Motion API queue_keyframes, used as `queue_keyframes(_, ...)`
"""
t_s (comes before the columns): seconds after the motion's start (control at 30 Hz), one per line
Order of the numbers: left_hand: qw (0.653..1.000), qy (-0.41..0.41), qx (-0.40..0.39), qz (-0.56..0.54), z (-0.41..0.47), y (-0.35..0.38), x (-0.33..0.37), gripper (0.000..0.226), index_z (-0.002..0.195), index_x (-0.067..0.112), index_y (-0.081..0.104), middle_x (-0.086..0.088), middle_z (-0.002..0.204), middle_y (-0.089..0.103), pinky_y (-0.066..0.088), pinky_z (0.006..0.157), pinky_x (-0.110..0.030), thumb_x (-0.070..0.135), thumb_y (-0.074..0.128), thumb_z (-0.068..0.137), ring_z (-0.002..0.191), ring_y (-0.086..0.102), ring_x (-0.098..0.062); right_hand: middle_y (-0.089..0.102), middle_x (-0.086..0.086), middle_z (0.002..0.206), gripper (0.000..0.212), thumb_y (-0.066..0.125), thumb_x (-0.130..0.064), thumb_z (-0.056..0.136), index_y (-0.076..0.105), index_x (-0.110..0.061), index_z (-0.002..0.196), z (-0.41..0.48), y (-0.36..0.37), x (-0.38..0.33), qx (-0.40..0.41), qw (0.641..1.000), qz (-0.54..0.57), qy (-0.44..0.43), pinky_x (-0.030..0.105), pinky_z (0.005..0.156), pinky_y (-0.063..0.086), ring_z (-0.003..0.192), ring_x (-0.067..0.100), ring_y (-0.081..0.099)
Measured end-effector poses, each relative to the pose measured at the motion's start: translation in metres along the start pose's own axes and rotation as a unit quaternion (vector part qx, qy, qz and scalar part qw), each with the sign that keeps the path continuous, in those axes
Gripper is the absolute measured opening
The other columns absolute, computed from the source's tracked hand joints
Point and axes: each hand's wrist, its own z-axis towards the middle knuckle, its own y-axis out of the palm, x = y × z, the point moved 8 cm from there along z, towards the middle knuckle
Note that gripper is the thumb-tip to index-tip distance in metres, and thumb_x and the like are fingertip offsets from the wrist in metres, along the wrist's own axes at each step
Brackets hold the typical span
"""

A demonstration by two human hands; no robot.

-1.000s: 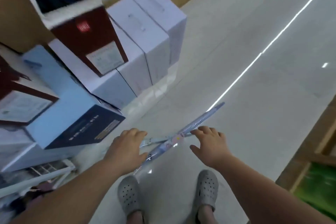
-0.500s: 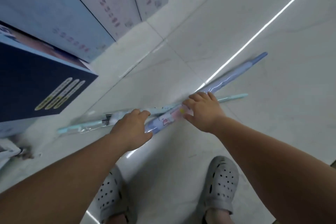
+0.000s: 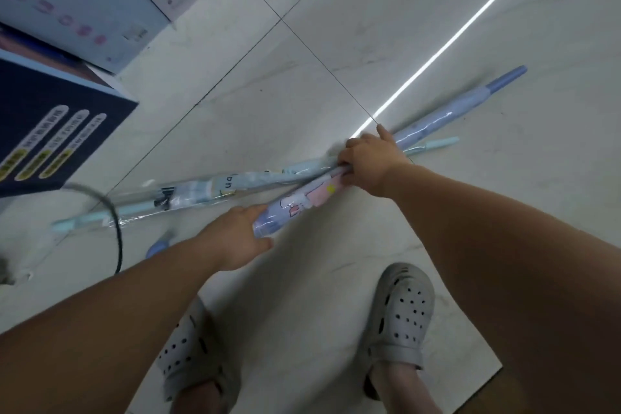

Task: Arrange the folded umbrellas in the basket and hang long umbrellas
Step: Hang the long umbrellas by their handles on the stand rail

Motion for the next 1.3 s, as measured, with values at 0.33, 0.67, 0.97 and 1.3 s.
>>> queue_keyframes(0.33, 0.997, 0.000, 0.027, -0.075, -0.048, -0.020, 0.063, 0.075, 0.155, 0.026, 0.034, -0.005, 0.157, 0.034, 0.032, 0.112, -0.032, 0.045, 0.067, 0.091, 0.141, 0.039, -0.025, 0.059, -0.006, 0.108, 0.028, 0.054, -0.048, 0.093, 0.063, -0.030, 0.114, -0.082, -0.039, 0.033, 0.079, 0.995, 0.049, 0.036, 0.037, 0.096, 0.028, 0.103, 0.020, 0.060)
queue_keyframes(0.67, 0.966, -0.005, 0.083, -0.244, -0.151, -0.055, 0.191, 0.070, 0.155, 0.030, 0.032, -0.011, 0.149, 0.047, 0.040, 0.108, -0.032, 0.043, 0.063, 0.093, 0.132, 0.050, -0.027, 0.058, -0.005, 0.100, 0.026, 0.054, -0.047, 0.095, 0.065, -0.028, 0.108, -0.237, -0.150, 0.078, 0.166, 0.969, 0.084, 0.160, 0.037, 0.092, 0.029, 0.098, 0.021, 0.059)
queue_keyframes(0.97, 0.868, 0.062, 0.138, -0.474, -0.353, -0.139, 0.297, 0.074, 0.155, 0.051, 0.009, 0.012, 0.106, 0.065, 0.054, 0.097, -0.045, 0.038, 0.054, 0.098, 0.102, 0.068, -0.020, 0.055, -0.010, 0.096, 0.019, 0.056, -0.046, 0.094, 0.064, -0.033, 0.104, -0.423, -0.286, 0.050, 0.247, 0.900, 0.255, 0.251, 0.034, 0.089, 0.027, 0.092, 0.017, 0.058)
queue_keyframes(1.3, 0.792, 0.235, 0.235, -0.512, -0.606, -0.244, 0.369, 0.088, 0.151, 0.059, 0.009, 0.005, 0.138, 0.061, 0.053, 0.102, -0.043, 0.019, 0.064, 0.096, 0.103, 0.072, -0.012, 0.052, -0.013, 0.095, 0.008, 0.060, -0.040, 0.093, 0.063, -0.033, 0.097, -0.628, -0.451, -0.025, 0.389, 0.801, 0.380, 0.249, 0.033, 0.091, 0.032, 0.082, 0.014, 0.055)
